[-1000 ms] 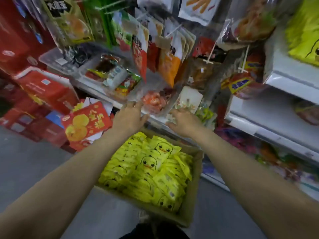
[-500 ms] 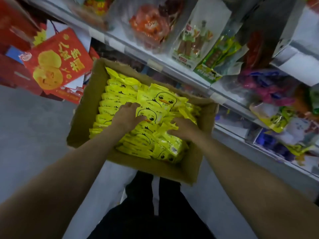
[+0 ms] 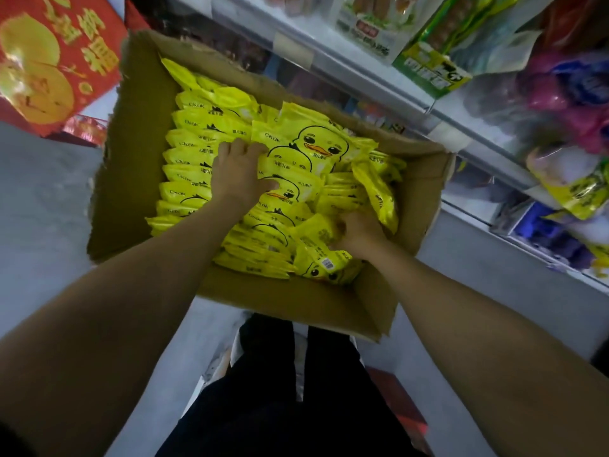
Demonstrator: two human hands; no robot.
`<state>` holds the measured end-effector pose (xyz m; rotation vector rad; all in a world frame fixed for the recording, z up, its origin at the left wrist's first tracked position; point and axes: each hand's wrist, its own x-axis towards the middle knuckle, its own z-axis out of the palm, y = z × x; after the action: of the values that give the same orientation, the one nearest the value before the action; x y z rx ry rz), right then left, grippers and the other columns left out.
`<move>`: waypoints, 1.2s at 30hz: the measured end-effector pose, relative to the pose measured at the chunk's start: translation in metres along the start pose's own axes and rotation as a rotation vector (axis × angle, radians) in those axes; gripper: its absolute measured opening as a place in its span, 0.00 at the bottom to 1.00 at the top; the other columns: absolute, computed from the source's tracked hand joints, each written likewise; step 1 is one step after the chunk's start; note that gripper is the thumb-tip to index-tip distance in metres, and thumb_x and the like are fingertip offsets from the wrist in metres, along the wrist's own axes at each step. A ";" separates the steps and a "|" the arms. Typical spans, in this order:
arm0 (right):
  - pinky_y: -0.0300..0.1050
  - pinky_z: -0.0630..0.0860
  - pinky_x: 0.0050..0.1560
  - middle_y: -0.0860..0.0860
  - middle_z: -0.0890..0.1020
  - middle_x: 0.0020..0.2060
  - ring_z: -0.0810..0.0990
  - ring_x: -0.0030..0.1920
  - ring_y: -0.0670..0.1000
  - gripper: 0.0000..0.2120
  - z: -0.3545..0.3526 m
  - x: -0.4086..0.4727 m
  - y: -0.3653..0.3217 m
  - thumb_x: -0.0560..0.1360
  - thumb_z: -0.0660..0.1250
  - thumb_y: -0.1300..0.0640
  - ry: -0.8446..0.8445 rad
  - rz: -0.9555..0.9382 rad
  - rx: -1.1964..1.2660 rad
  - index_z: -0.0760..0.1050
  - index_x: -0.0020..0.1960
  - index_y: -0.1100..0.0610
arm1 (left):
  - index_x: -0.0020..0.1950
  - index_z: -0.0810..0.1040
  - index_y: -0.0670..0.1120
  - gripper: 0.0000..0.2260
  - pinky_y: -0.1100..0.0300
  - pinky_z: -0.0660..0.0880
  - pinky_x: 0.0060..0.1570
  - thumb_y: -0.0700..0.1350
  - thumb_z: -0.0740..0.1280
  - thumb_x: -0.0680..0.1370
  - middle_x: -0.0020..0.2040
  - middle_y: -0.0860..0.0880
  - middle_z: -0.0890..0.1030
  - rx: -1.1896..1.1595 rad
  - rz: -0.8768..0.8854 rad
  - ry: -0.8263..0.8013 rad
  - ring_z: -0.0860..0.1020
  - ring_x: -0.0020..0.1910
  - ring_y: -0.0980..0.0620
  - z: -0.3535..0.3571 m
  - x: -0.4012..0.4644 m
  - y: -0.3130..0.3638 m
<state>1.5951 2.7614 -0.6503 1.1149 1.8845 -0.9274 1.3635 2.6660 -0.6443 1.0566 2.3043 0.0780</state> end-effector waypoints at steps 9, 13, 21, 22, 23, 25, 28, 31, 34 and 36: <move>0.53 0.83 0.49 0.54 0.84 0.51 0.84 0.52 0.52 0.20 -0.003 -0.019 -0.028 0.72 0.74 0.44 -0.284 -0.093 0.497 0.78 0.55 0.58 | 0.44 0.82 0.44 0.10 0.55 0.66 0.54 0.48 0.77 0.68 0.47 0.42 0.79 -0.380 0.015 -0.006 0.75 0.52 0.43 -0.008 -0.003 -0.020; 0.49 0.78 0.53 0.50 0.82 0.54 0.81 0.56 0.52 0.11 0.010 -0.013 -0.043 0.76 0.70 0.47 -0.122 -0.091 0.489 0.78 0.53 0.52 | 0.43 0.77 0.42 0.09 0.58 0.70 0.42 0.44 0.74 0.73 0.44 0.45 0.80 -0.588 -0.079 0.100 0.75 0.41 0.48 -0.021 -0.018 -0.035; 0.47 0.76 0.56 0.52 0.78 0.63 0.77 0.60 0.52 0.34 0.028 0.000 -0.065 0.70 0.76 0.45 -0.083 0.016 0.503 0.67 0.71 0.55 | 0.46 0.71 0.46 0.09 0.59 0.63 0.30 0.51 0.64 0.80 0.36 0.46 0.75 -0.720 -0.206 0.011 0.65 0.30 0.54 -0.017 -0.042 -0.062; 0.47 0.75 0.57 0.52 0.77 0.64 0.77 0.62 0.53 0.36 0.029 0.001 -0.067 0.70 0.77 0.45 -0.055 0.042 0.536 0.67 0.72 0.55 | 0.48 0.71 0.46 0.09 0.59 0.63 0.30 0.51 0.63 0.81 0.35 0.47 0.74 -0.722 -0.229 0.016 0.64 0.29 0.53 -0.016 -0.045 -0.063; 0.45 0.73 0.56 0.52 0.77 0.64 0.76 0.63 0.54 0.37 0.028 0.002 -0.070 0.69 0.77 0.45 -0.039 0.063 0.553 0.67 0.72 0.56 | 0.50 0.71 0.46 0.09 0.59 0.63 0.31 0.51 0.62 0.81 0.34 0.48 0.72 -0.711 -0.248 0.031 0.64 0.29 0.53 -0.014 -0.048 -0.064; 0.45 0.72 0.53 0.51 0.78 0.61 0.77 0.61 0.54 0.33 0.029 0.005 -0.074 0.69 0.77 0.45 -0.043 0.074 0.555 0.71 0.68 0.56 | 0.55 0.71 0.44 0.11 0.58 0.63 0.33 0.52 0.61 0.82 0.32 0.50 0.69 -0.684 -0.305 0.060 0.65 0.30 0.53 -0.012 -0.054 -0.065; 0.50 0.76 0.57 0.52 0.81 0.56 0.79 0.57 0.54 0.24 0.032 0.007 -0.078 0.70 0.77 0.48 -0.095 0.077 0.628 0.77 0.62 0.57 | 0.53 0.70 0.44 0.14 0.60 0.63 0.33 0.54 0.65 0.79 0.33 0.52 0.68 -0.737 -0.349 0.049 0.65 0.31 0.55 -0.015 -0.062 -0.063; 0.49 0.74 0.53 0.52 0.78 0.52 0.76 0.52 0.52 0.20 0.026 -0.006 -0.084 0.73 0.75 0.53 -0.149 0.089 0.735 0.76 0.63 0.58 | 0.60 0.70 0.45 0.23 0.62 0.65 0.31 0.58 0.71 0.73 0.40 0.51 0.70 -0.780 -0.377 -0.052 0.68 0.36 0.55 -0.026 -0.072 -0.058; 0.47 0.70 0.50 0.53 0.77 0.51 0.75 0.53 0.53 0.13 0.015 -0.022 -0.078 0.76 0.71 0.57 -0.141 0.061 0.798 0.75 0.59 0.57 | 0.71 0.67 0.48 0.37 0.59 0.73 0.42 0.59 0.76 0.68 0.50 0.50 0.75 -0.824 -0.373 -0.158 0.75 0.46 0.52 -0.035 -0.079 -0.049; 0.47 0.72 0.49 0.55 0.79 0.54 0.76 0.52 0.53 0.05 0.006 -0.035 -0.067 0.77 0.70 0.57 -0.069 0.058 0.811 0.75 0.51 0.55 | 0.75 0.63 0.50 0.45 0.52 0.72 0.60 0.58 0.79 0.63 0.65 0.48 0.74 -0.875 -0.368 -0.191 0.73 0.63 0.47 -0.041 -0.084 -0.040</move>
<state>1.5474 2.7195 -0.6087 1.5463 1.4143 -1.7463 1.3572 2.5869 -0.5810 0.1824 1.9175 0.7240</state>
